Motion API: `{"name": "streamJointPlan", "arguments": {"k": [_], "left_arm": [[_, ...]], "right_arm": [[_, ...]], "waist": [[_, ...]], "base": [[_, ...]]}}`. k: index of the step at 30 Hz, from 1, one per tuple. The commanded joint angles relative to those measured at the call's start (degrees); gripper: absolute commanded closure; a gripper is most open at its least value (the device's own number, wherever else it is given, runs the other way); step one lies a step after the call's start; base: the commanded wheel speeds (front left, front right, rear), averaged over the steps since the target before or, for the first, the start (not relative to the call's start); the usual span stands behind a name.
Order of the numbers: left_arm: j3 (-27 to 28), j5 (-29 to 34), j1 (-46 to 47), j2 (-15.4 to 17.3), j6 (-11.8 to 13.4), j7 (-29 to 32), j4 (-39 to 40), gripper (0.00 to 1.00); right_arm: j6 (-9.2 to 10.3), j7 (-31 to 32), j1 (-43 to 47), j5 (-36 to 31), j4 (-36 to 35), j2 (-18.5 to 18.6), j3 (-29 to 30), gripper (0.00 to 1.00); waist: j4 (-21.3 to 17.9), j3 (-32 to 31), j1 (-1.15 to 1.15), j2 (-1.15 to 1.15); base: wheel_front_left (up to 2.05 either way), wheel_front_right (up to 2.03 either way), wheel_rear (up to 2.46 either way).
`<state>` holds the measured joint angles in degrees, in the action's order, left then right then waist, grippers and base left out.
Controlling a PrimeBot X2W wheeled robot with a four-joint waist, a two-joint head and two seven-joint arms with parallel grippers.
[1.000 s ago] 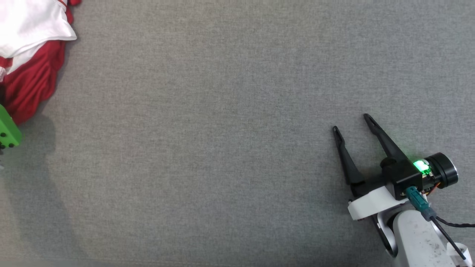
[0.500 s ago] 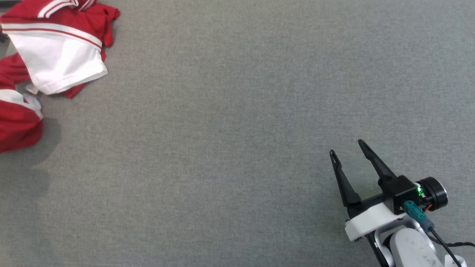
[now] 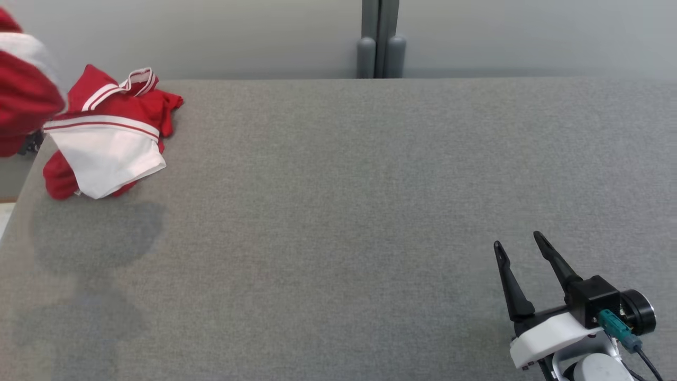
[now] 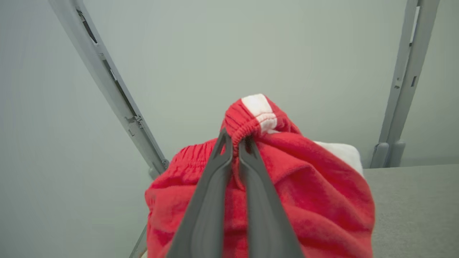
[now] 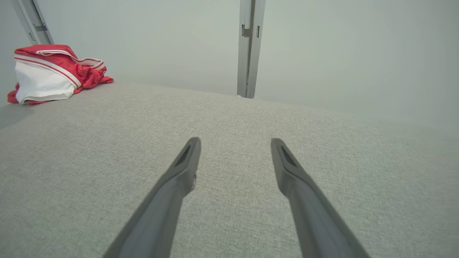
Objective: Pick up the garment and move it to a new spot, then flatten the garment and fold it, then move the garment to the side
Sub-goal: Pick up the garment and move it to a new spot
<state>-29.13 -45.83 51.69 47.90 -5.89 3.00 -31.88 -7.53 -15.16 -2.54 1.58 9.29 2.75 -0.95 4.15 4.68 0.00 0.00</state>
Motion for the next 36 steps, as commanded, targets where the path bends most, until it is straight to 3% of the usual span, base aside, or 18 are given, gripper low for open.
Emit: {"name": "streamJointPlan", "arguments": {"k": [1, 12, 19, 27, 36], "left_arm": [[-0.35, 0.16, 1.02, -2.11, 0.88, -0.35, 1.67, 1.0], [-4.3, -2.85, -5.47, -19.99, 5.28, -6.29, 8.55, 1.0], [-9.08, -2.59, -14.22, -28.6, 4.49, -11.85, 2.82, 1.0], [-11.92, -2.45, -20.77, -35.52, 2.78, -16.77, -9.18, 1.0], [-6.27, -0.21, -22.66, -38.98, 1.48, -18.23, -12.88, 1.0]], "right_arm": [[0.08, 0.0, 0.99, 0.44, 0.21, 0.24, 0.48, 0.0], [0.08, 0.0, 0.74, 0.27, -0.35, 0.25, 1.87, 0.0], [0.08, -0.01, -0.73, 0.56, -0.79, 0.22, 1.71, 0.0], [0.08, -0.01, -1.99, 1.07, -0.95, 0.22, 1.38, 0.0], [0.08, -0.01, -2.55, 0.33, -0.75, 0.22, 1.33, 0.0]], "waist": [[-2.89, -2.82, 0.0, 0.0], [-9.85, -2.95, 0.0, 0.0], [-14.09, 0.05, 0.0, 0.0], [-15.72, 3.18, 0.0, 0.0], [-13.85, 3.61, 0.0, 0.0]], "base": [[0.0, 0.0, 0.0], [0.0, 0.0, 0.0], [0.0, 0.0, 0.0], [0.0, 0.0, 0.0], [0.0, 0.0, 0.0]]}}
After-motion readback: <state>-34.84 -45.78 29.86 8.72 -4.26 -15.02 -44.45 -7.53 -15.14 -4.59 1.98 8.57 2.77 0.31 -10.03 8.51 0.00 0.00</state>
